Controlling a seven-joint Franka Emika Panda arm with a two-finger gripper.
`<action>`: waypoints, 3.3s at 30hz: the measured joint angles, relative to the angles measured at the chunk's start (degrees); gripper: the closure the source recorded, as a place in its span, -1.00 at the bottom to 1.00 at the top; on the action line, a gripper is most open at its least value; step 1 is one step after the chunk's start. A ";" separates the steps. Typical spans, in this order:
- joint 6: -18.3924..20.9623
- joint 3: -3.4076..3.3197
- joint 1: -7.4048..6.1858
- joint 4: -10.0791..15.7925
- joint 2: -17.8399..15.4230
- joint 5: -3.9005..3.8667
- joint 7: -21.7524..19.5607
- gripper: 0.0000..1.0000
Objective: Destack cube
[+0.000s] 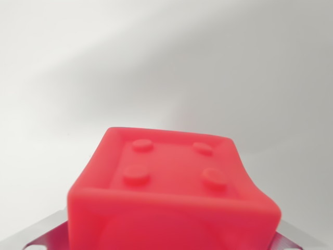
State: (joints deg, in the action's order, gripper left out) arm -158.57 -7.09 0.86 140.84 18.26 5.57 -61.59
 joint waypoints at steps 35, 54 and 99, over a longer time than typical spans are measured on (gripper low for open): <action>-6.63 2.89 2.54 -2.05 8.62 1.30 1.06 1.00; -7.06 3.17 2.86 -2.29 9.24 1.30 1.06 -1.00; -4.10 2.15 1.95 -1.19 5.00 1.04 0.83 -1.00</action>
State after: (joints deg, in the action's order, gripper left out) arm -162.67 -4.95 2.82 139.65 23.26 6.61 -60.76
